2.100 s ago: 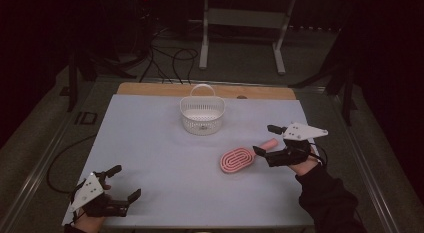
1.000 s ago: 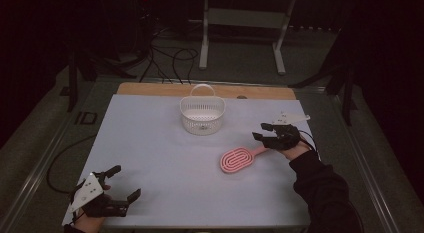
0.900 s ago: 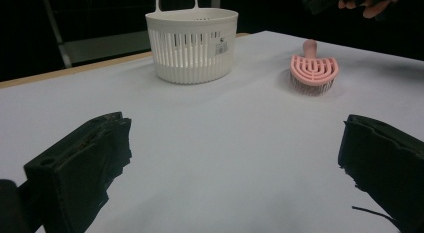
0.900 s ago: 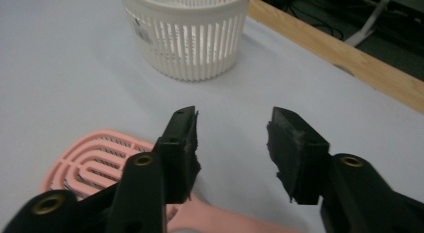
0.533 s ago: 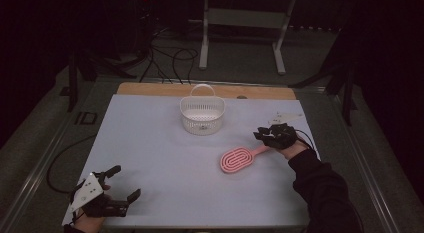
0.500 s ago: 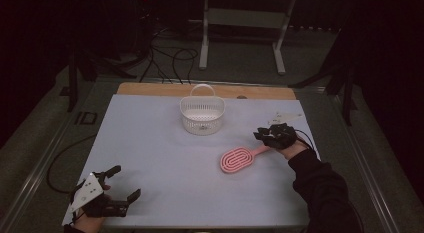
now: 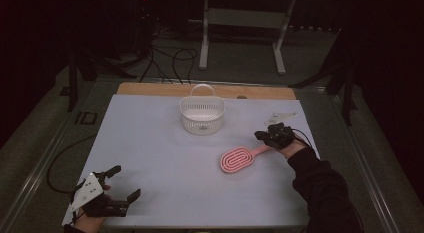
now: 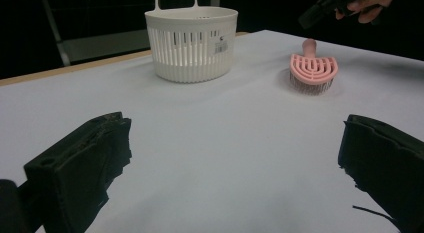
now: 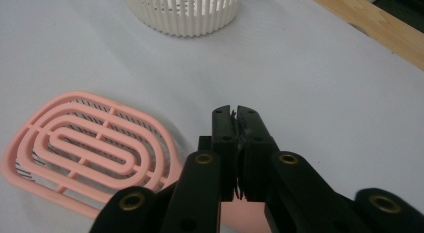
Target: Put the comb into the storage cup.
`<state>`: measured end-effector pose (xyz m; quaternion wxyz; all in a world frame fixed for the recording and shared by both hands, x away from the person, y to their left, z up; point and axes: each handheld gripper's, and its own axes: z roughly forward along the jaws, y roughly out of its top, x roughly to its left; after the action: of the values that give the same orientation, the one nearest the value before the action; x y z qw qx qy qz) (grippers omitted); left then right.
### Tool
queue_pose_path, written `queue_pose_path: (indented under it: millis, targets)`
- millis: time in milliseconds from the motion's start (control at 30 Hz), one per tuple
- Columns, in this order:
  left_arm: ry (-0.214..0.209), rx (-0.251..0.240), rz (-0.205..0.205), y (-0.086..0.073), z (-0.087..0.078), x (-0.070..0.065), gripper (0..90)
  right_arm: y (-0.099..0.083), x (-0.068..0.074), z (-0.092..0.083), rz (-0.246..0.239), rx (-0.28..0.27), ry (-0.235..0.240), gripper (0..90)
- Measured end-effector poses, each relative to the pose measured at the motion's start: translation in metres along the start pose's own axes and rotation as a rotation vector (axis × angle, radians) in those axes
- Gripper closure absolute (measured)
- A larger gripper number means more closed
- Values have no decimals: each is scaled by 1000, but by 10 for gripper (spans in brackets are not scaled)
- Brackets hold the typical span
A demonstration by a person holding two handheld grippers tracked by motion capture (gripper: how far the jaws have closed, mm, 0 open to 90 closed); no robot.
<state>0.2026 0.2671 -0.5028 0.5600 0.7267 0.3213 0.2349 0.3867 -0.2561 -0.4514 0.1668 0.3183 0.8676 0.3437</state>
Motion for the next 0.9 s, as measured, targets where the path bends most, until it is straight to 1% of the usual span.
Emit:
queue_pose_path:
  millis: [67, 133, 200, 300, 400, 533, 567, 600, 667, 700, 733, 767, 900]
  targets:
    - [-1, 2, 1, 0, 0, 0, 1, 0, 0, 0, -4, 4, 2, 892]
    - [-2, 1, -1, 0, 1, 0, 1, 1, 0, 2, -16, 20, 5, 898]
    - [-1, 3, 0, 0, 1, 0, 1, 1, 1, 4, -18, 41, 16, 899]
    - [-4, 6, 1, -1, 1, 0, 1, 1, 2, 8, -22, 69, 20, 900]
    - [-3, 7, 2, -1, 1, 0, 1, 1, 3, 13, -22, 87, 30, 900]
    - [-3, 7, 2, -1, 1, 0, 1, 1, 5, 20, -41, 127, 43, 900]
    - [-3, 7, 2, -1, 1, 0, 1, 1, 5, 21, -58, 138, 41, 900]
    - [-3, 9, 4, -1, 1, 0, 1, 2, 6, 22, -51, 142, 45, 900]
    - [-3, 10, 4, -1, 1, 0, 1, 2, 5, 24, -55, 149, 47, 900]
    - [-5, 9, 1, -1, 1, 0, 1, 2, 6, 25, -54, 154, 40, 900]
    - [-3, 9, 2, -1, 1, 0, 1, 2, 6, 26, -54, 159, 45, 900]
    - [-3, 8, 1, -1, 1, 0, 1, 2, 5, 28, -64, 169, 46, 900]
    - [-4, 9, 0, -1, 1, 0, 1, 4, 7, 34, -76, 202, 48, 900]
